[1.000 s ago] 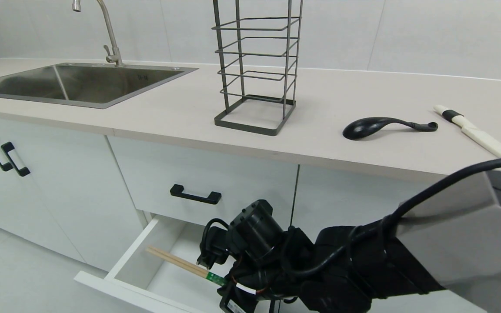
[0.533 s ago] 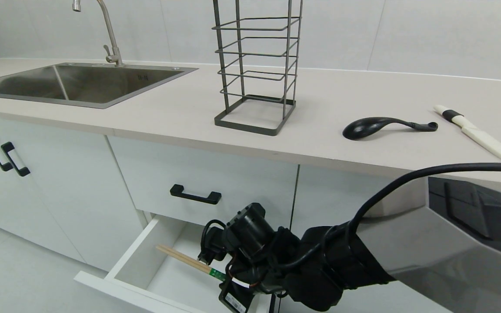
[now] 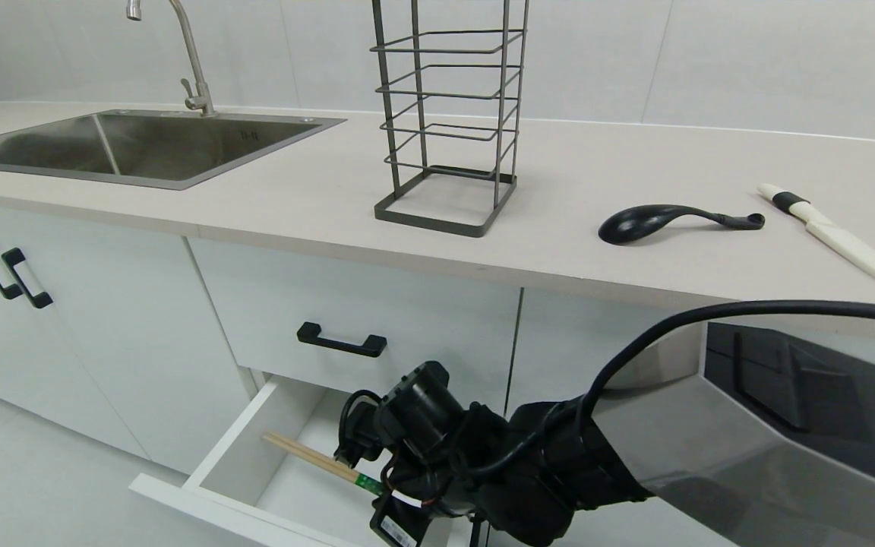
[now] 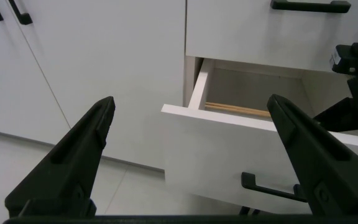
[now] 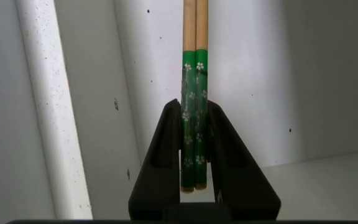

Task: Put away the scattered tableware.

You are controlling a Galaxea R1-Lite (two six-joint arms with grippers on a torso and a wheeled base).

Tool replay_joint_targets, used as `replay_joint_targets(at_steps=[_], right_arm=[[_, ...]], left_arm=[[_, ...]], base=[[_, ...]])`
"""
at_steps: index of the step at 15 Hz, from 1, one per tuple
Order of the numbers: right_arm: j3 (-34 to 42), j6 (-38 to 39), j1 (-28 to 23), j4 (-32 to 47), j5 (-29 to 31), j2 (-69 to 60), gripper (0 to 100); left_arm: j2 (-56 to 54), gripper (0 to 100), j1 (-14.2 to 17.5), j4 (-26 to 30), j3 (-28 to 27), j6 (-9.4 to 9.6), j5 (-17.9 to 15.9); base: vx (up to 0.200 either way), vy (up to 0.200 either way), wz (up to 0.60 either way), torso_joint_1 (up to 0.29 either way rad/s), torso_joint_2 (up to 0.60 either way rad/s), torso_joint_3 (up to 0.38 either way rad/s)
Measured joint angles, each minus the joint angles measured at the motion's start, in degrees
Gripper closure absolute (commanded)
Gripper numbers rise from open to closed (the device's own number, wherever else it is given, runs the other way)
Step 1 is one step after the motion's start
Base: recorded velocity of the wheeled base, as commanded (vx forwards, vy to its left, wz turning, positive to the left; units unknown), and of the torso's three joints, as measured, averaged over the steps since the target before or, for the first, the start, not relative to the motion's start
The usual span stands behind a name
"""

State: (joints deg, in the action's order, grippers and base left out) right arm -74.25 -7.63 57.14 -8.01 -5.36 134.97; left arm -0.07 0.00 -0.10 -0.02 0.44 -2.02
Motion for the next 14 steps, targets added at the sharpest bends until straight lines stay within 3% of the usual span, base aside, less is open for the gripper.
replay_joint_targets(at_steps=[14], right_arm=[[-5.7,0.3,2.4,0.2,-1.0,5.7,100]], left_arm=[[0.0,0,0.0,0.0,0.0,0.0,0.0]], base=[[0.0,0.0,0.0,0.0,0.0,0.0]])
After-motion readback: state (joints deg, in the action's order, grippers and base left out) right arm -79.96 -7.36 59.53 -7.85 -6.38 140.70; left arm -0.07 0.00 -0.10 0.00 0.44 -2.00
